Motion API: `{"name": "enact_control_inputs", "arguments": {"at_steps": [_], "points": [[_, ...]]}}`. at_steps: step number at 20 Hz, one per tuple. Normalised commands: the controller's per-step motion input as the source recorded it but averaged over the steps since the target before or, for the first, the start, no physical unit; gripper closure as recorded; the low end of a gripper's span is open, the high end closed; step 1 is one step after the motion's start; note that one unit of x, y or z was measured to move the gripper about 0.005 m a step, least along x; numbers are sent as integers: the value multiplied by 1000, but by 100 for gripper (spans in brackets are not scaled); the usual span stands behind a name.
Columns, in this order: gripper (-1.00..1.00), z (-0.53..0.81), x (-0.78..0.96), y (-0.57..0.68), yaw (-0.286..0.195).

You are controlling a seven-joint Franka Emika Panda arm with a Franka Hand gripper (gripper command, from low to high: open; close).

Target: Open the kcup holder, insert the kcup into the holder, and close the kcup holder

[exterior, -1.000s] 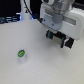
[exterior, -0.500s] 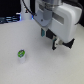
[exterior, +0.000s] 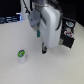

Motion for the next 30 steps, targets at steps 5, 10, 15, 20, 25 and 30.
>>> {"name": "enact_control_inputs", "arguments": {"at_steps": [5, 10, 15, 20, 25, 30], "points": [[-100, -127, -155, -513, -273], [-100, -263, -222, -531, -265], [-100, -341, -253, -546, -259], [-100, -405, -84, -510, -259], [-100, -348, -13, -239, -219], [-100, -223, -107, -42, -165]]}}
